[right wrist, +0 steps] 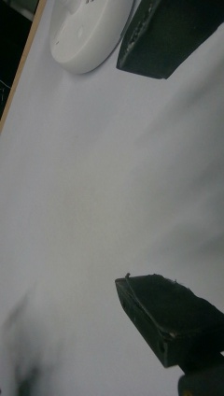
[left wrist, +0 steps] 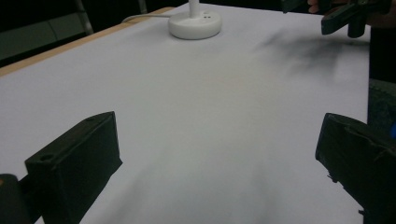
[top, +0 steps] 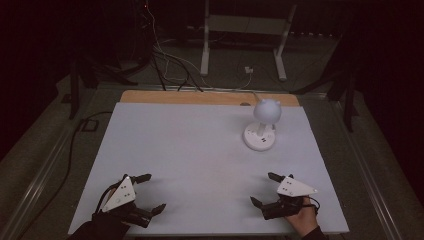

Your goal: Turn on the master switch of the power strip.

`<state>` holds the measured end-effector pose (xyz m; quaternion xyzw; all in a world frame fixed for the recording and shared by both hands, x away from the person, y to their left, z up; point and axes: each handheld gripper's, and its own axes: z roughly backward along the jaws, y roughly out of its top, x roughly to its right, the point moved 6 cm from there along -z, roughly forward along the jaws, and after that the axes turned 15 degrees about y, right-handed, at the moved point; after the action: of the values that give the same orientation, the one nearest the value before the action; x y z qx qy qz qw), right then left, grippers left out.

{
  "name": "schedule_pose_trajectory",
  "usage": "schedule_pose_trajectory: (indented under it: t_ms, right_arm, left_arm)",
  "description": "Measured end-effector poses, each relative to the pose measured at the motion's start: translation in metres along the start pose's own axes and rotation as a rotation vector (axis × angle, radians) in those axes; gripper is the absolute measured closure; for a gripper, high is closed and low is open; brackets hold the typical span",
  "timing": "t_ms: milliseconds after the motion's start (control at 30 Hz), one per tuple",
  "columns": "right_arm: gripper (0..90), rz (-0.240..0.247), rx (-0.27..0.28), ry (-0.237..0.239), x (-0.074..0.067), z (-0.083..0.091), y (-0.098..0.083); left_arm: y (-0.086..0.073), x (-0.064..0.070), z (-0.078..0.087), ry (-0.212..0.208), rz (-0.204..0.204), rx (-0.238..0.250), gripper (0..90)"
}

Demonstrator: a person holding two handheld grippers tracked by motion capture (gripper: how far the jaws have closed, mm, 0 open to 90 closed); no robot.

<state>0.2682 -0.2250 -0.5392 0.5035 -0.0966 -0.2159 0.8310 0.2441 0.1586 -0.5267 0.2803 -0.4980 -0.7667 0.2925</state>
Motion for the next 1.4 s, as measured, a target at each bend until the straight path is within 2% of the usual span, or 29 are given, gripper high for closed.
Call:
schedule_pose_trajectory:
  t_ms: [167, 300, 467, 633, 733, 867, 1133, 1333, 1400]
  right_arm:
    - [0.0, 0.008, -0.017, -0.004, -0.002, -0.001, -0.001]
    - [0.0, -0.015, -0.032, 0.009, -0.002, -0.002, -0.003]
    - [0.0, -0.016, -0.033, 0.019, -0.004, -0.002, -0.002]
    - [0.0, -0.069, -0.044, 0.059, -0.007, -0.007, -0.002]
    - [0.0, -0.077, -0.044, 0.049, -0.008, -0.006, 0.001]
    - [0.0, -0.063, -0.038, 0.047, -0.009, -0.005, 0.002]
    - [0.0, -0.033, -0.063, 0.048, -0.017, -0.010, 0.007]
    - [0.0, -0.062, -0.030, 0.076, -0.020, -0.010, 0.016]
    - [0.0, -0.071, -0.036, 0.081, -0.021, -0.010, 0.017]
  left_arm:
    - [0.001, 0.000, 0.000, -0.003, 0.001, 0.010, 0.4]
    - [0.001, 0.000, 0.000, -0.002, 0.002, 0.011, 0.4]
    - [0.001, 0.001, 0.001, -0.005, 0.006, 0.014, 0.4]
    - [0.002, 0.001, 0.001, -0.017, 0.020, 0.018, 0.4]
    - [0.002, 0.002, 0.002, -0.020, 0.020, 0.013, 0.4]
    - [0.003, 0.002, 0.002, -0.022, 0.019, 0.018, 0.4]
    - [0.003, 0.003, 0.002, -0.025, 0.018, 0.021, 0.4]
    - [0.004, 0.002, 0.003, -0.025, 0.029, 0.029, 0.4]
    - [0.005, 0.002, 0.004, -0.021, 0.030, 0.031, 0.4]
